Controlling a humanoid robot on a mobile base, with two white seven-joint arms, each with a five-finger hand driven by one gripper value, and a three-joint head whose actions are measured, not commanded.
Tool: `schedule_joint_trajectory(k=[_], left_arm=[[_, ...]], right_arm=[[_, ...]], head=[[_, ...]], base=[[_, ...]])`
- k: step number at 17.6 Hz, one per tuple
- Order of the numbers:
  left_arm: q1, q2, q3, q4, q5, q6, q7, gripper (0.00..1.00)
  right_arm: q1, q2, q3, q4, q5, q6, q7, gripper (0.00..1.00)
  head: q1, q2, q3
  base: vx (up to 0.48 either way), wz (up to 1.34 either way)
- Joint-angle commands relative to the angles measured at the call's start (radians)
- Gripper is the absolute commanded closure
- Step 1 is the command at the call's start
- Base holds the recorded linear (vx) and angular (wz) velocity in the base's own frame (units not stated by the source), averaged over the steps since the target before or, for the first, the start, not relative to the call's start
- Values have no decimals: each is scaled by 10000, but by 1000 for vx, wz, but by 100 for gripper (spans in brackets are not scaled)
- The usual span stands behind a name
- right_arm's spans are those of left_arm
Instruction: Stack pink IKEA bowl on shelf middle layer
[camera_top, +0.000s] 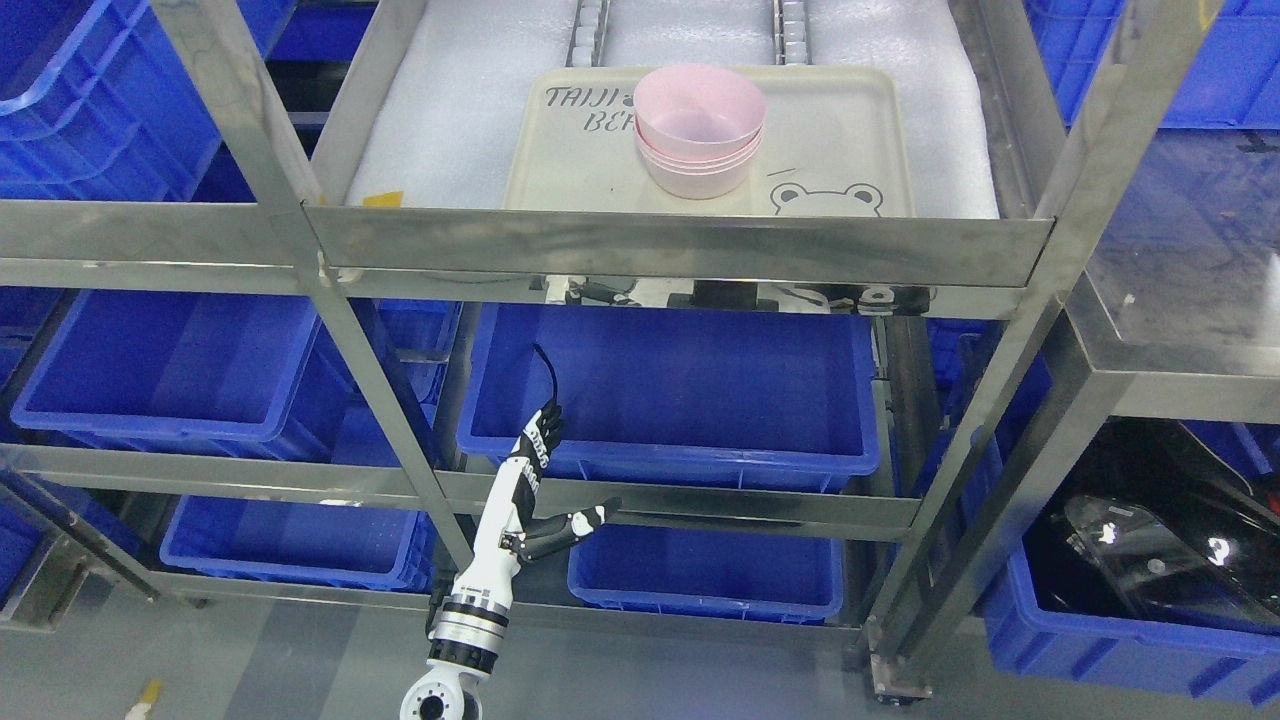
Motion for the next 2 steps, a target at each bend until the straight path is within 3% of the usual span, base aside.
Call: schedule_joint_trajectory(k=[1,2], left_arm=[[-76,146,179,-1422,93,482,-10,0],[-91,146,133,-1514,93,467,-26,0]], right_arm=[[230,-175,0,-175,0,8,0,0],[230,-175,0,-175,0,8,0,0]], head=[[0,0,0],[0,0,0]], base=[[-100,218],[-100,218]])
